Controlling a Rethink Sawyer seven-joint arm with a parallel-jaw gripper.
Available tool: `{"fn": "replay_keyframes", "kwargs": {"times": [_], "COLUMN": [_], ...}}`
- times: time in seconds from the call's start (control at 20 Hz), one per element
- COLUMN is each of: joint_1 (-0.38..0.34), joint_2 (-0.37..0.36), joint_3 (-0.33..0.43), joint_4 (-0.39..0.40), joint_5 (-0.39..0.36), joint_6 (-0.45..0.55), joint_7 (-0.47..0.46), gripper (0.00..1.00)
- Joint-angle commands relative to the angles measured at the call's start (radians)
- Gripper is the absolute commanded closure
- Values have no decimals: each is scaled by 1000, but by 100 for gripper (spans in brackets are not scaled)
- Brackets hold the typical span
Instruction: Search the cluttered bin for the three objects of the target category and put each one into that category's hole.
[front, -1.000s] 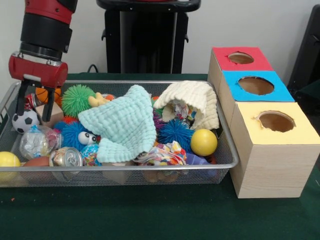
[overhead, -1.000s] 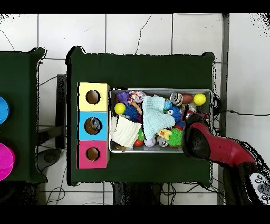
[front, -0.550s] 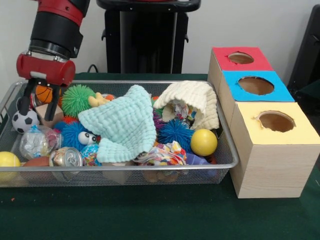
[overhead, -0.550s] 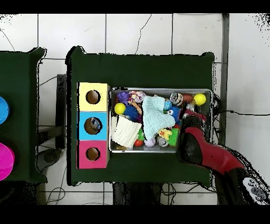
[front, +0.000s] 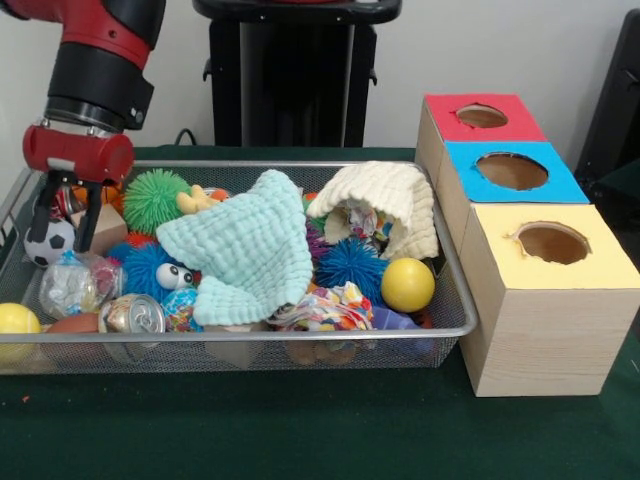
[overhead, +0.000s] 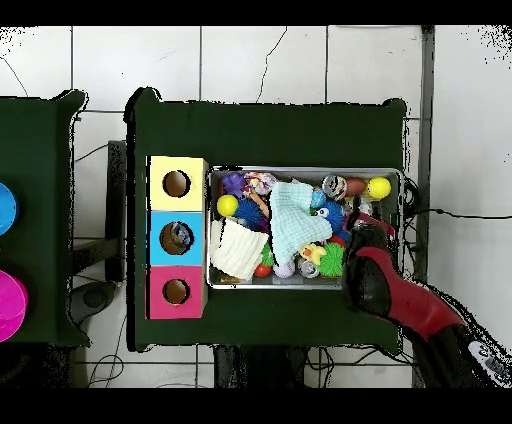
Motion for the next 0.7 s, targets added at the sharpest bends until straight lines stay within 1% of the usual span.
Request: {"fn": "replay_keyframes", "kwargs": {"times": [0.05,0.2,0.35,0.4,0.55,0.7], "joint_1": [-54,-69,-78,-84,-88,-97], "joint_2": [139,193,210,201,174,165], "joint_3": [129,124,117,121,115,107], "joint_4": [44,51,58,68,94,112], "joint_5": [31,28,24,23,13,8], "joint_6": [-26,-75,-109,-106,-139,-161], "joint_7": [308,313,307,306,296,290], "gripper": [0,0,0,0,0,0]}}
